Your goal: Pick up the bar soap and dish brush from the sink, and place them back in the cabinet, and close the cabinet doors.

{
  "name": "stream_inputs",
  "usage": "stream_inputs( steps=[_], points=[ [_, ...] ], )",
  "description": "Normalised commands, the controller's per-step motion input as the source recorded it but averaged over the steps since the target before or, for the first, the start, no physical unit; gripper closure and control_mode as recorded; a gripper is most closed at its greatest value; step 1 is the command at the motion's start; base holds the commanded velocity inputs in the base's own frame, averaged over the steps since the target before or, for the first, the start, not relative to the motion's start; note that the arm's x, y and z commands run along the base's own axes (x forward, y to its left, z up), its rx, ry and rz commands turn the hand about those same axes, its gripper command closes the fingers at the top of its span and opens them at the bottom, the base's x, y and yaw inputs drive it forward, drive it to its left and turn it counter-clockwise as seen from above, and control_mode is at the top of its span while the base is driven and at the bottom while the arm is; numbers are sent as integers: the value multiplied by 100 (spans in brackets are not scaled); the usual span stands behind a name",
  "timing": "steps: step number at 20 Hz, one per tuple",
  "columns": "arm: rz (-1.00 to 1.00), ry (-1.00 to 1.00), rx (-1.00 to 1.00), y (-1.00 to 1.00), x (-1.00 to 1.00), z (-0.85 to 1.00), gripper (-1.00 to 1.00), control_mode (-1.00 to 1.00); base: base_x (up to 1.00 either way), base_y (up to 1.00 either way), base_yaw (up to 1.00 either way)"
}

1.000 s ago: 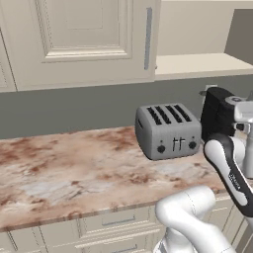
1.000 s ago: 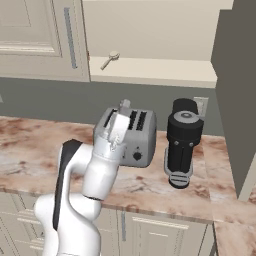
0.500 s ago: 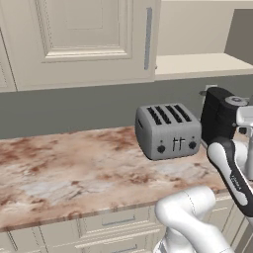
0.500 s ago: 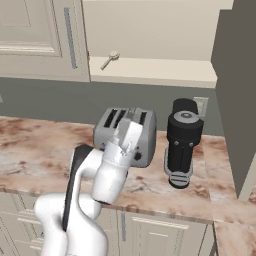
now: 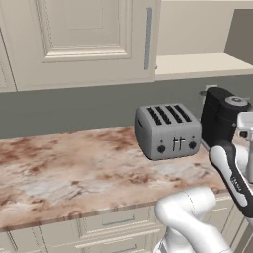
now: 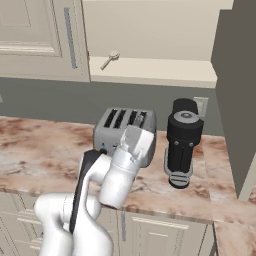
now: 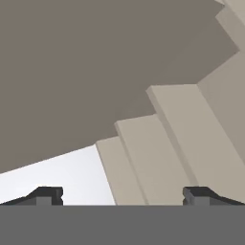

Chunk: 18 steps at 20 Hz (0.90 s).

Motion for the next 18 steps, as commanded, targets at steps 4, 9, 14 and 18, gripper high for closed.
stream_inputs(
  steps=[4,9,14,18],
  points=[
    [0,-9,0,-39,-12,-41,-100,-100,0,0,0],
    [0,-9,0,-46,-22,-37,-100,-100,0,0,0],
    [0,-10,0,-50,-29,-34,-100,-100,0,0,0],
    [0,-11,0,-50,-23,-31,-100,-100,0,0,0]
  ],
)
